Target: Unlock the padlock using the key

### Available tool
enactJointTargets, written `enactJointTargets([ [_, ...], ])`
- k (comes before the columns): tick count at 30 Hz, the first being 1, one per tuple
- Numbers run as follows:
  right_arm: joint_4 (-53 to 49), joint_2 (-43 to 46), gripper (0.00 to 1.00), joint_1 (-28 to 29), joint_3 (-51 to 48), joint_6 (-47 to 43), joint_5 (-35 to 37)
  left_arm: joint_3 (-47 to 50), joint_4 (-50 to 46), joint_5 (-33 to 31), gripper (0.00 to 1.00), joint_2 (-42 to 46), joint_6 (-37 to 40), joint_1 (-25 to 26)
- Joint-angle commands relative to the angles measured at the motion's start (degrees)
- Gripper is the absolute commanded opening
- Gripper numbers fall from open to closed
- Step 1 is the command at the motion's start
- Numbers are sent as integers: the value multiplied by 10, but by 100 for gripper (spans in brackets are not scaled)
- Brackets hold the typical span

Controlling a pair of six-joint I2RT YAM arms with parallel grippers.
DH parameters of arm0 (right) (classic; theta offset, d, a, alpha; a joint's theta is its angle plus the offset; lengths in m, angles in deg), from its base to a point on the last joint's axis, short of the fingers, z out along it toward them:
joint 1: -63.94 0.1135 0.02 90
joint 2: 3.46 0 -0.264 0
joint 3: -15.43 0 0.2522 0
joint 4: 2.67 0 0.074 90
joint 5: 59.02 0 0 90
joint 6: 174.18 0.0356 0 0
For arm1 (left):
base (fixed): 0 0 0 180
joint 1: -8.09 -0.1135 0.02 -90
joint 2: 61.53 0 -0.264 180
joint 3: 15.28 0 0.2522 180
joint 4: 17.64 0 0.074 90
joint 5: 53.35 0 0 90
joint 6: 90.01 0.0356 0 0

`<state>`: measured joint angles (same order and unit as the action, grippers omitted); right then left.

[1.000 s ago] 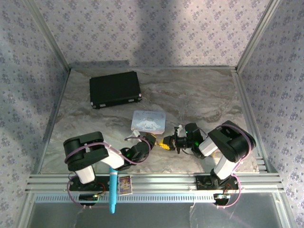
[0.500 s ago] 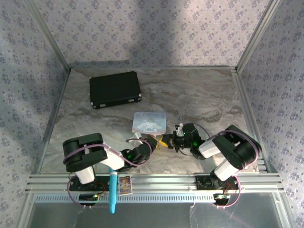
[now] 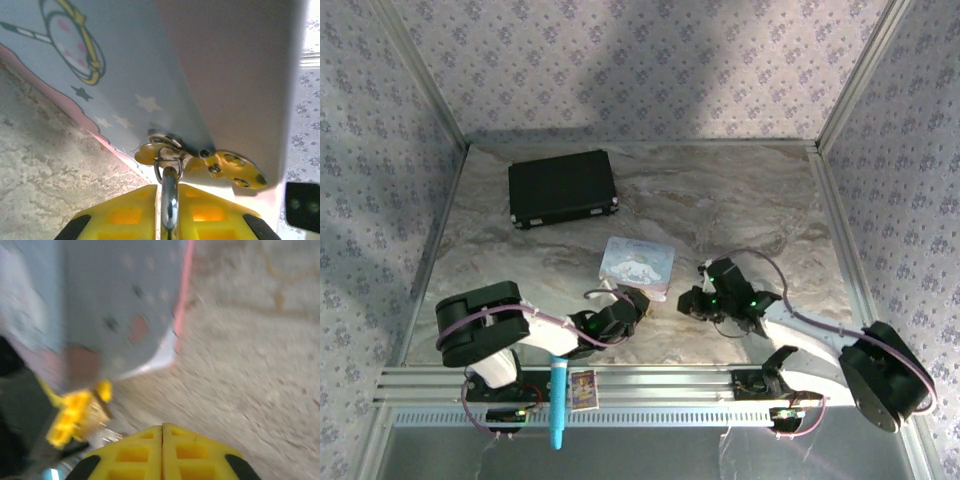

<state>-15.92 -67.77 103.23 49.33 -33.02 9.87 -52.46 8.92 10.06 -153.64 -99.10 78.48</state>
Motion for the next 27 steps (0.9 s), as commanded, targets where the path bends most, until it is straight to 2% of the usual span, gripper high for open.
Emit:
enactJointTargets([
  [1, -46, -24, 3, 48, 42, -45, 30, -21, -22, 19, 0, 15, -1, -3],
  [9, 39, -94, 2, 101, 67, -25, 43, -25, -13, 26, 0, 5, -11, -4],
  [19, 108, -120, 1, 103, 62, 7, 27, -25, -10, 39, 0, 5, -15, -7],
  [27, 123, -78, 10, 102, 6, 47, 29, -20, -1, 42, 0, 0, -17, -17],
])
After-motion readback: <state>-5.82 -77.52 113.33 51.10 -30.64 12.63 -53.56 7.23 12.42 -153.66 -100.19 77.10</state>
